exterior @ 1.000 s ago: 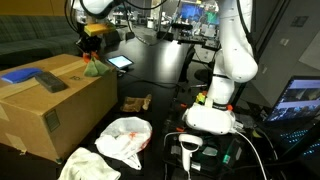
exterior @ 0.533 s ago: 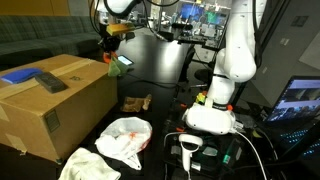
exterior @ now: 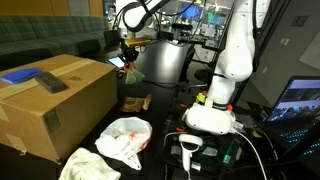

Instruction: Pick the objects on the box and put them on the table, then pick the objects on the table and put them on the box

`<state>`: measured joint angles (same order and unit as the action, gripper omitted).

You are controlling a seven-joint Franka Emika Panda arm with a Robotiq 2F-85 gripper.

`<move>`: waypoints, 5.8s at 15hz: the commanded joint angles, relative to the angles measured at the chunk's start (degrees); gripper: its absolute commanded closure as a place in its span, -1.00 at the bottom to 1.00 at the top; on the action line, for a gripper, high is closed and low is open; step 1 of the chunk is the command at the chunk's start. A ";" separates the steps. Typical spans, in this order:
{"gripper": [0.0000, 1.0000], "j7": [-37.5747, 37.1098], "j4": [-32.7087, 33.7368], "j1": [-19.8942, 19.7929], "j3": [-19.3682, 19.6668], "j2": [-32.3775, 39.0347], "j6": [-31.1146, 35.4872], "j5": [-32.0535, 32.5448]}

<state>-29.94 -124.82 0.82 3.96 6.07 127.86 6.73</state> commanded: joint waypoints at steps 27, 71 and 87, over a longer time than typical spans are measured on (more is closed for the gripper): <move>0.90 -0.52 19.52 -11.23 7.34 34.52 7.87 -27.75; -1.00 -2.31 -9.00 0.79 -2.35 14.54 9.92 -32.47; -1.00 -6.00 -10.13 3.19 -2.34 22.87 23.41 -31.82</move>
<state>-34.62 -134.35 3.38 1.45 27.55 147.75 -24.75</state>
